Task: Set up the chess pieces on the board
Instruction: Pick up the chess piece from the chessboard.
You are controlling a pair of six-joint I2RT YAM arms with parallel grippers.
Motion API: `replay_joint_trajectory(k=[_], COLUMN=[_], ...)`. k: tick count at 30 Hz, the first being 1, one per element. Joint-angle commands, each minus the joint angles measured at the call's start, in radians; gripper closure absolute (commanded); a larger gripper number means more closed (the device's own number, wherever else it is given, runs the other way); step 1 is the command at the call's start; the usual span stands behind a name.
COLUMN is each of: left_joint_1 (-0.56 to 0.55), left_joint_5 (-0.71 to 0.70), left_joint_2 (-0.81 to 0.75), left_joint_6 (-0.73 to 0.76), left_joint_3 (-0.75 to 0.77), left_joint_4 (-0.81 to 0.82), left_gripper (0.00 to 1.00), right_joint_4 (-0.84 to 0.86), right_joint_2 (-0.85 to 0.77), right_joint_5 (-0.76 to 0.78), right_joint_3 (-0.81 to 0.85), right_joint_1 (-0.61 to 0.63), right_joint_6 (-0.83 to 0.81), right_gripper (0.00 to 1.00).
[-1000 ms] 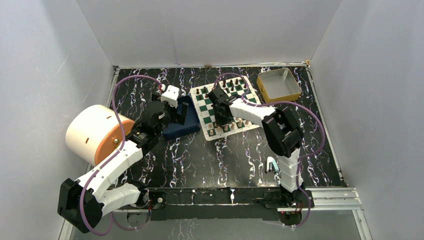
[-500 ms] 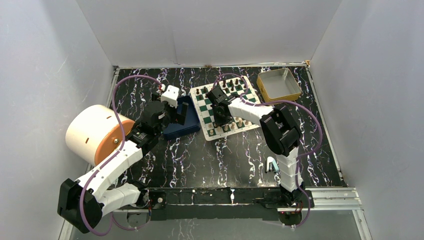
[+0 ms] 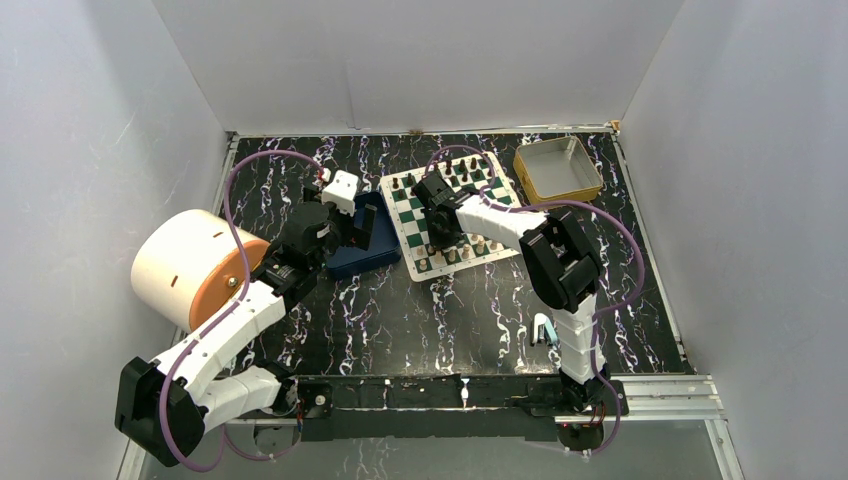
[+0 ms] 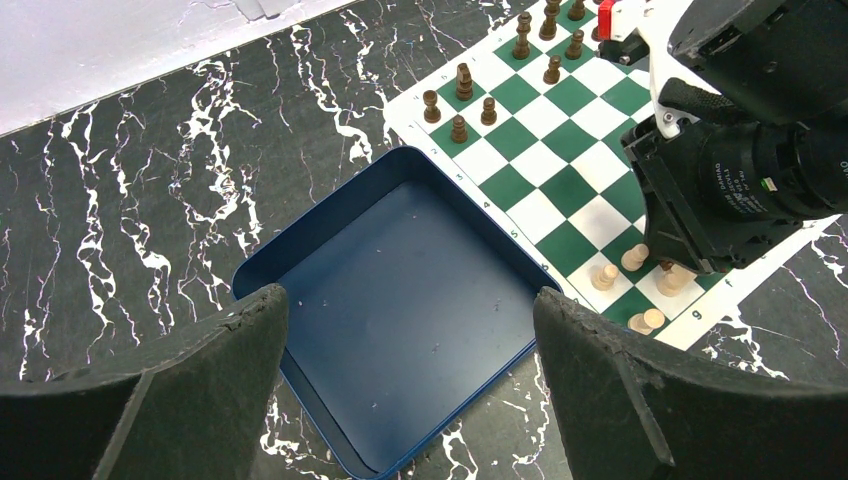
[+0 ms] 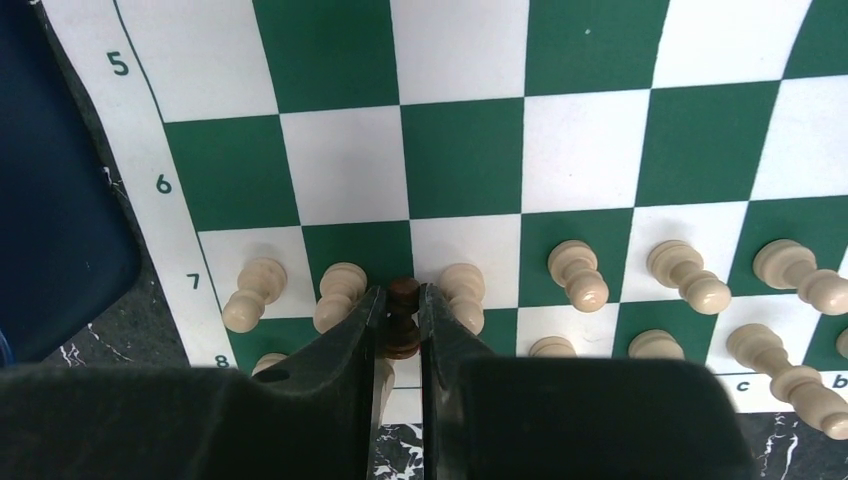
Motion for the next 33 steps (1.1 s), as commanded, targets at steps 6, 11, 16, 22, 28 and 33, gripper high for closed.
replay_joint_trajectory(k=[6, 11, 16, 22, 28, 33], left_joint_1=[-0.005, -0.005, -0.005, -0.005, 0.002, 0.057], left_joint_5=[0.009, -0.003, -0.023, -0.048, 0.054, 0.15], left_joint_2=[-0.02, -0.007, 0.02, 0.059, 0.121, 0.186], left_joint_6=[0.003, -0.036, -0.112, -0.241, -0.366, -0.427], left_joint_3=[-0.004, 0.006, 0.026, 0.077, 0.178, 0.295], left_joint_4=[0.022, 0.014, -0.005, -0.051, -0.132, -0.288], left_gripper=[0.11, 0.12, 0.14, 0.18, 0.28, 0.33], right_joint_4=[0.051, 0.085, 0.108, 0.185, 0.388, 0.661], right_joint_2=[-0.064, -0.088, -0.12, -0.19, -0.319, -0.388], right_joint_5=[0.043, 0.038, 0.039, 0.048, 0.01, -0.069], right_joint_3=[0.047, 0.044, 0.036, -0.016, -0.147, -0.3], right_joint_1=[0.004, 0.005, 0.004, 0.004, 0.004, -0.024], right_joint_6=[-0.035, -0.053, -0.061, -0.121, -0.259, -0.36], right_gripper=[0.79, 0.79, 0.79, 0.79, 0.8, 0.8])
